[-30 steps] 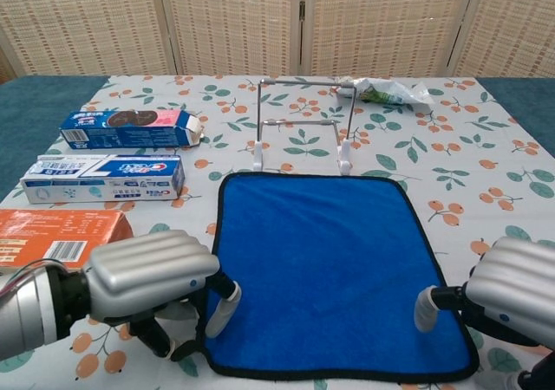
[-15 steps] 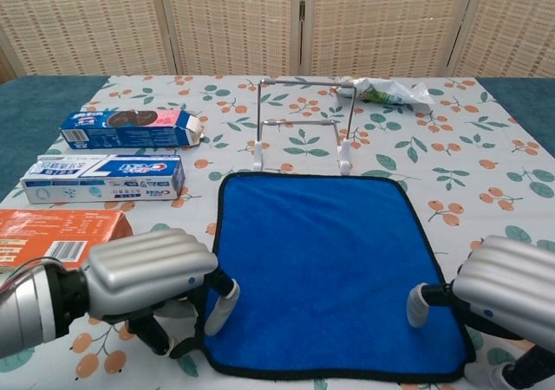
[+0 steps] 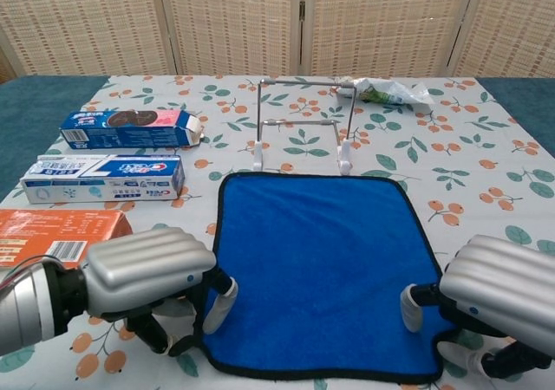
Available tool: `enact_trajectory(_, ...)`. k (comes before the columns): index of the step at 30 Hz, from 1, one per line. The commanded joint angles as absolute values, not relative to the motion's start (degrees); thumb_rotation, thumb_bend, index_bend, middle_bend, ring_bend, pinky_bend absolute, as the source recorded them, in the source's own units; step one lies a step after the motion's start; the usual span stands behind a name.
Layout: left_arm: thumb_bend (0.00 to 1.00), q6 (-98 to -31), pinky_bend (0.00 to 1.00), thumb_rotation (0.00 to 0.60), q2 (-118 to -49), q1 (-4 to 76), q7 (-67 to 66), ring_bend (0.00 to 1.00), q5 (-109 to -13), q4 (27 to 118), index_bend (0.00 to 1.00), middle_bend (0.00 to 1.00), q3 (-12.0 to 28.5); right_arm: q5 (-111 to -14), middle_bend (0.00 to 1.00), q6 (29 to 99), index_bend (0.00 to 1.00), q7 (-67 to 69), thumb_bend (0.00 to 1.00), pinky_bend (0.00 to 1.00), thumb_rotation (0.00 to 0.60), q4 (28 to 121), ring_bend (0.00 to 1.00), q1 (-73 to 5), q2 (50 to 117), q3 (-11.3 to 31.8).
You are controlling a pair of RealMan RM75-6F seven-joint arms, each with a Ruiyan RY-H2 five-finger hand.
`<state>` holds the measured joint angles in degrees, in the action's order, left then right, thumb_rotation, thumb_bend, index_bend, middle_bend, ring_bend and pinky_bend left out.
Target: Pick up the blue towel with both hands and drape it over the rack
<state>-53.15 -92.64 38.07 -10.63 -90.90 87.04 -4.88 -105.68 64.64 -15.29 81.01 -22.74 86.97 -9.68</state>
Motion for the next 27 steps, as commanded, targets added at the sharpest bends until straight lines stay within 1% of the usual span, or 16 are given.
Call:
enact_trajectory(1, 0.43, -53.1, 1.0, 0.6, -92.6, 38.1, -10.6, 0.95, -90.8, 87.1, 0.65, 1.0, -4.9, -105.6, 0.91, 64.5, 0.45, -15.3, 0.38, 1.0, 0.6, 81.2, 0.85, -22.8, 86.7, -9.9)
enact_trajectory(14, 0.43, -53.2, 1.0, 0.6, -92.2, 38.2, -10.0, 0.95, -90.8, 87.4, 0.65, 1.0, -4.8, -104.2, 0.91, 64.2, 0.46, -14.7, 0.39, 1.0, 0.6, 81.1, 0.85, -22.6, 86.0, -10.6)
enact_trajectory(19, 0.43, -53.2, 1.0, 0.6, -92.0, 38.2, -10.0, 0.95, -90.8, 87.4, 0.65, 1.0, -4.8, -103.7, 0.91, 64.1, 0.53, -14.9, 0.38, 1.0, 0.6, 80.6, 0.85, -22.7, 86.6, -10.2)
enact_trajectory(23, 0.43, -53.4, 1.0, 0.6, -91.6, 38.2, -9.9, 0.95, -90.7, 87.5, 0.65, 1.0, -4.7, -103.8, 0.92, 64.4, 0.6, -14.4, 0.39, 1.0, 0.6, 80.5, 0.85, -22.7, 86.8, -10.4)
enact_trajectory(27, 0.43, -53.5, 1.0, 0.6, -91.3, 38.3, -9.6, 0.95, -90.8, 87.8, 0.65, 1.0, -4.6, -103.9, 0.92, 64.9, 0.64, -14.2, 0.41, 1.0, 0.6, 80.5, 0.85, -22.7, 86.9, -10.3)
